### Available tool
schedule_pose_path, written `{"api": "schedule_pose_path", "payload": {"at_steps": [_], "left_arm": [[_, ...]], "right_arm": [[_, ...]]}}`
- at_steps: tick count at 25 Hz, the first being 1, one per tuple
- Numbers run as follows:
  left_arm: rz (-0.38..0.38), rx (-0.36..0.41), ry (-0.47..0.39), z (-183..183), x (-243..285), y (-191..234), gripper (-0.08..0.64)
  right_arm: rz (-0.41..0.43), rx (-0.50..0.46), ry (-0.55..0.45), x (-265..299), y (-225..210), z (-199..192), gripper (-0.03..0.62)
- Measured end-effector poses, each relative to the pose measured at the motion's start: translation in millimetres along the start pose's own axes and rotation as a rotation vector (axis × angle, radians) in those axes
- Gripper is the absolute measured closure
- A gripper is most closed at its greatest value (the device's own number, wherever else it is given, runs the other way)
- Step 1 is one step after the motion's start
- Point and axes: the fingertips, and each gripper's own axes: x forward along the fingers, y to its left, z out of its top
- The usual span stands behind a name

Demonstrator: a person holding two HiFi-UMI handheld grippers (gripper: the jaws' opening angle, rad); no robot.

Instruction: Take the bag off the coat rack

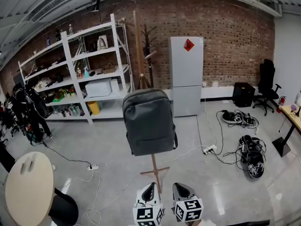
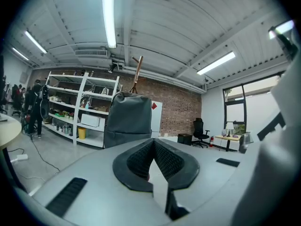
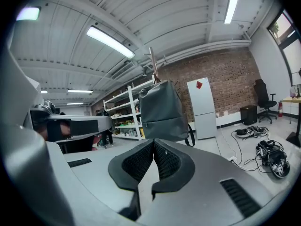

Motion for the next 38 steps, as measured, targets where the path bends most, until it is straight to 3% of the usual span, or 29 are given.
{"api": "schedule_pose_path", "payload": {"at_steps": [38], "left_arm": [[-0.018, 0.006, -0.011, 20.8, 123.2, 75.6, 0.558]], "right_arm": [[-0.015, -0.019, -0.014, 138.2, -17.0, 38.9, 0.580]]}}
